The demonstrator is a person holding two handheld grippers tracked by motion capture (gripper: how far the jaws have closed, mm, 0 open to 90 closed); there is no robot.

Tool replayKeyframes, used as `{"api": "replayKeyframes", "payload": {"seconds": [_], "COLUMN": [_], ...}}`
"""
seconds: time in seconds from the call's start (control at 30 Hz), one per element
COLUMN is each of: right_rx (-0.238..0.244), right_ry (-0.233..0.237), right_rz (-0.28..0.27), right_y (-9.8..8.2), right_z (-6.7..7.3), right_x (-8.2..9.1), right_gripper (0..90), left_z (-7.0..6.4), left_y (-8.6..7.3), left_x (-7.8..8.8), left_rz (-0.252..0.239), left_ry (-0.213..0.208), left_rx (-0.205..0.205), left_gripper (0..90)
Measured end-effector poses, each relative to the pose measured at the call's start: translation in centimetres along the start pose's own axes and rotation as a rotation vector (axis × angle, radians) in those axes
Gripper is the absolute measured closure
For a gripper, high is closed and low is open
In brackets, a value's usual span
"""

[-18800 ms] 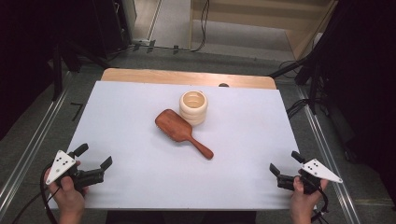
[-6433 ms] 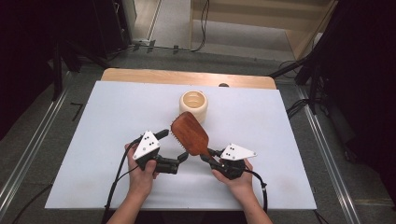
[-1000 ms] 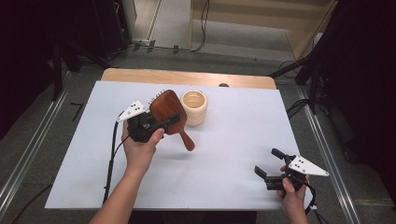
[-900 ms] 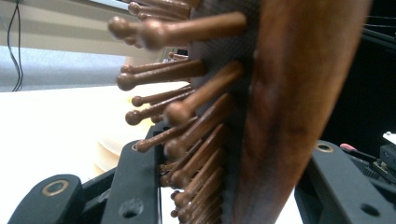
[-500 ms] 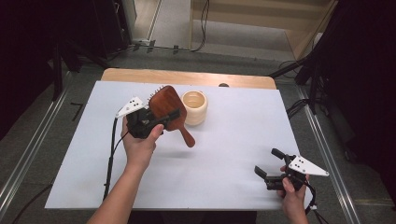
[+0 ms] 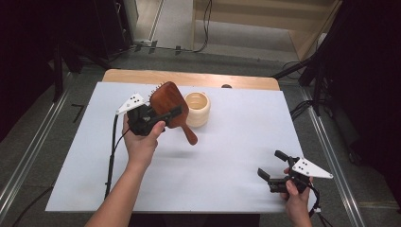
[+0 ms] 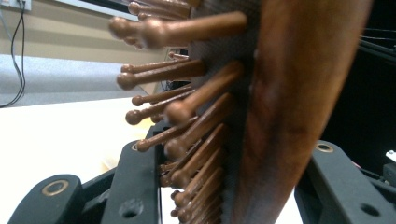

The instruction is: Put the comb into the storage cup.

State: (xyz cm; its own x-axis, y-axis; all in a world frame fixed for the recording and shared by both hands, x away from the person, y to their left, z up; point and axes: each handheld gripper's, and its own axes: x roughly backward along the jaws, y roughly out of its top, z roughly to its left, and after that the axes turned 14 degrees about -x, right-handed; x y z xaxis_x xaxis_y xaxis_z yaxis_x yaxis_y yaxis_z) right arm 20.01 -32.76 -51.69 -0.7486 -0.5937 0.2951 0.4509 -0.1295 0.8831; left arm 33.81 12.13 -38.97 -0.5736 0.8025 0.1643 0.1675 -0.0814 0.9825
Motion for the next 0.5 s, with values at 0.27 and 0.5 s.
{"api": "replayKeyframes", "payload": {"seconds": [0.27, 0.5], "right_rx": [0.003, 0.004], "right_ry": [-0.001, -0.001], "right_rz": [-0.001, -0.002], "right_y": [0.00, -0.01], "right_z": [-0.02, -0.01], "right_x": [-0.01, -0.01], "right_gripper": [0.0, 0.0], "left_z": [0.24, 0.63], "left_y": [0.47, 0.80], "left_x": [-0.34, -0.74], "left_rz": [0.000, -0.006], "left_ry": [0.001, 0.001], "left_rx": [-0.005, 0.000], "left_gripper": [57.0, 57.1]}}
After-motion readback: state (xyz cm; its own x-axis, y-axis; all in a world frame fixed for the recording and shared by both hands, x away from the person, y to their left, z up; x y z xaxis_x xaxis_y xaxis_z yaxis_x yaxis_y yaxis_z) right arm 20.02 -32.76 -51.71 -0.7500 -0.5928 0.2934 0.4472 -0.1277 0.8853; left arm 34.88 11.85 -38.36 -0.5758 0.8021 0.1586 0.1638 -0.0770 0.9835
